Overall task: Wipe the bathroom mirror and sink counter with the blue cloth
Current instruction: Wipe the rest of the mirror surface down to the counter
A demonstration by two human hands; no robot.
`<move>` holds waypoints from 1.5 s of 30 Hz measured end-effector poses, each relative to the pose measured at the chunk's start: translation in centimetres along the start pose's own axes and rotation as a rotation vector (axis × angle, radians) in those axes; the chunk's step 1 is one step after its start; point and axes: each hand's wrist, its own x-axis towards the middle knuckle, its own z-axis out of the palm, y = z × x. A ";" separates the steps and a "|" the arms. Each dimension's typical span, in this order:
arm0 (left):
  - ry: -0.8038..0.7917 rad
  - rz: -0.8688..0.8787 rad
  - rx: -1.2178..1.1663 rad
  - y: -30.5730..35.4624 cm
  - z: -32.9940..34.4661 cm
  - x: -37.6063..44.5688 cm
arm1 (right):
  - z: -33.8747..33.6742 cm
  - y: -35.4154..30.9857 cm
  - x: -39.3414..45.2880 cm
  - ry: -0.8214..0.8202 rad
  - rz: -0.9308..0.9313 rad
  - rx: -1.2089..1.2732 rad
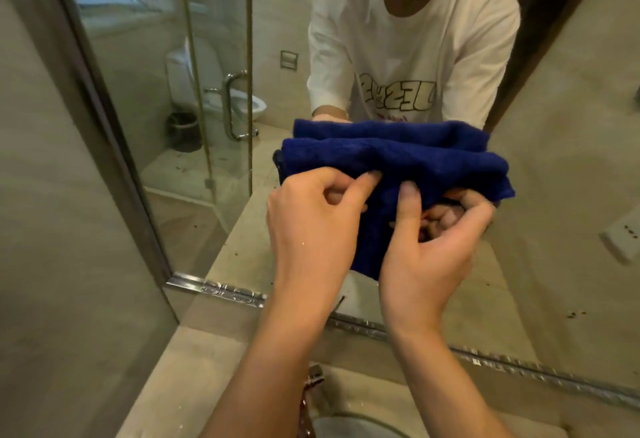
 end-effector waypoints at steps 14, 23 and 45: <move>0.400 -0.129 0.028 -5.0 -9.6 3.9 | 11.2 -5.6 -5.2 -0.437 -0.042 0.031; 0.173 0.103 0.073 -1.5 -3.3 0.8 | 2.8 -3.0 -1.0 -0.159 0.064 0.025; 0.412 -0.025 -0.147 -7.7 -12.1 6.4 | 12.6 -4.6 -6.3 -0.434 0.064 0.086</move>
